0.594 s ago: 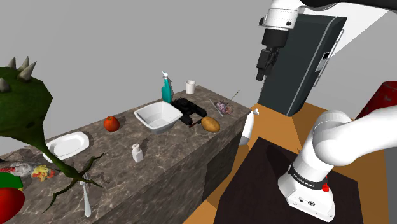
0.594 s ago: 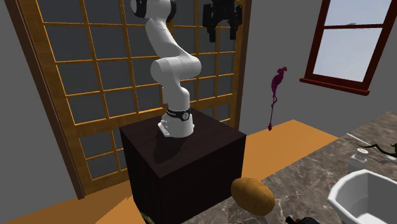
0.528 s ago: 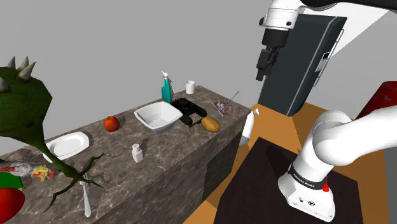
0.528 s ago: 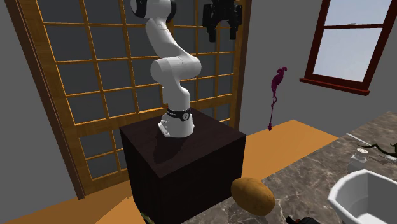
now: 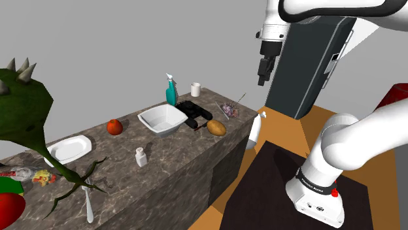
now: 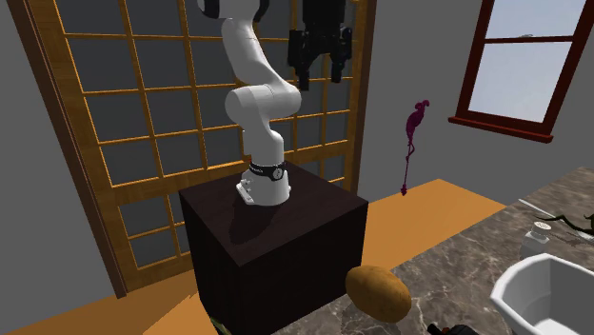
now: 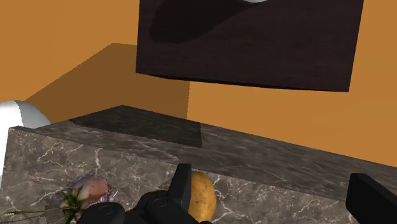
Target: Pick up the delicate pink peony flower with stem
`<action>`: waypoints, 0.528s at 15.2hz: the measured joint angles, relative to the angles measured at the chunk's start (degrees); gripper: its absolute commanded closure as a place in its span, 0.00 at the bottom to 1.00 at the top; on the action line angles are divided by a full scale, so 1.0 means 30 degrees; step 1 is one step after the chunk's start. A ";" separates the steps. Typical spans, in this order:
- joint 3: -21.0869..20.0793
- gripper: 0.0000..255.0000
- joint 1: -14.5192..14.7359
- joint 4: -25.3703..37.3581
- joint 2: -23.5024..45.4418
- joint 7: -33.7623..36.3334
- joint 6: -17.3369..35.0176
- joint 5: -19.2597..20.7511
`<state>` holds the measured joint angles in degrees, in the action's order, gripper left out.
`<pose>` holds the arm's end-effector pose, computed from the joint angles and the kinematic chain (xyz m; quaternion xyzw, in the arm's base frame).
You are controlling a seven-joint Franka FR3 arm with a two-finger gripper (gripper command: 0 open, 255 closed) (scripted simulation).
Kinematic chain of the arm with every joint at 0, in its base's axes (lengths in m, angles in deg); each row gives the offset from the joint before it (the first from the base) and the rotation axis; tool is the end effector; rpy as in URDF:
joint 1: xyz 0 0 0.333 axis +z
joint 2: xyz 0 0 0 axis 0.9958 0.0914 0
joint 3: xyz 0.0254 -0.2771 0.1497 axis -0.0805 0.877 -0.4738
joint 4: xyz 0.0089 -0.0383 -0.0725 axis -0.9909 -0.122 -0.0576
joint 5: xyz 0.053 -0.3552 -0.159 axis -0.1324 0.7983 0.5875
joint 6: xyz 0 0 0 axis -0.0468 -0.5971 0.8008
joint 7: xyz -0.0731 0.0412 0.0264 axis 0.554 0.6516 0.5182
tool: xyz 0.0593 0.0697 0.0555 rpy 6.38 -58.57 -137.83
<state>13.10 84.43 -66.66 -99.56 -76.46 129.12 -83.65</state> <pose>0.3316 -0.0738 0.5755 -0.9978 -0.0303 0.0444 0.0388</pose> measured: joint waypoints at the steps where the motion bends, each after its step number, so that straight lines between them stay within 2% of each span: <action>1: 0.0355 0.00 -0.0029 -0.0047 0.0412 -0.0522 0.0251 0.0195; 8: 0.2756 0.00 -0.0080 0.1574 0.4905 -0.4252 0.1704 0.1030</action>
<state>21.37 84.19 -61.94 -84.84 -89.22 134.23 -80.56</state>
